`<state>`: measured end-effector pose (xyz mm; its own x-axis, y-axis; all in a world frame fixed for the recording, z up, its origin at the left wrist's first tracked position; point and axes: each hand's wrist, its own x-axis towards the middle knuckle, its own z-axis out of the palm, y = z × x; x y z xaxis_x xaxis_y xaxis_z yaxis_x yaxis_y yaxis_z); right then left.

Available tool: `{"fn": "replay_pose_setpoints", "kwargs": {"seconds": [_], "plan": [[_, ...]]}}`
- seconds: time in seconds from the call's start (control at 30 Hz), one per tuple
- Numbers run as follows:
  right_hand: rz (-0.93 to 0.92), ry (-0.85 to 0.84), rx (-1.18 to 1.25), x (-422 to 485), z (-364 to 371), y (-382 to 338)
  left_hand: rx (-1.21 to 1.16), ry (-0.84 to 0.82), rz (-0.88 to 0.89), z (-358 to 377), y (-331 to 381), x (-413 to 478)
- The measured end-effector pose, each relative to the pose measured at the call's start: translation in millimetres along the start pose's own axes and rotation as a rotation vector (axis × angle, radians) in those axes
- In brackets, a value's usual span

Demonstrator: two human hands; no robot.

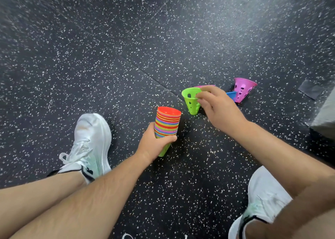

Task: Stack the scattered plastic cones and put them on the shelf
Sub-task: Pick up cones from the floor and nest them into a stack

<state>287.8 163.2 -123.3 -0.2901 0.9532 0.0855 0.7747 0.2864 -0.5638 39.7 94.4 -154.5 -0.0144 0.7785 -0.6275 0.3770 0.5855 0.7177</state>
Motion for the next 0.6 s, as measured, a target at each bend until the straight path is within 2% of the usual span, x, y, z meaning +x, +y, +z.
{"fn": "replay_pose_setpoints", "kwargs": {"seconds": [0.27,0.4,0.6], "plan": [[0.135,0.155,0.283,-3,-22,-3,0.086,-0.043,0.101,28,20,10],[0.122,0.113,0.345,-6,-22,-4,0.099,-0.029,0.168,35,38,18],[0.169,-0.053,0.435,-16,-22,-13,0.115,-0.005,0.235,35,60,31]]}}
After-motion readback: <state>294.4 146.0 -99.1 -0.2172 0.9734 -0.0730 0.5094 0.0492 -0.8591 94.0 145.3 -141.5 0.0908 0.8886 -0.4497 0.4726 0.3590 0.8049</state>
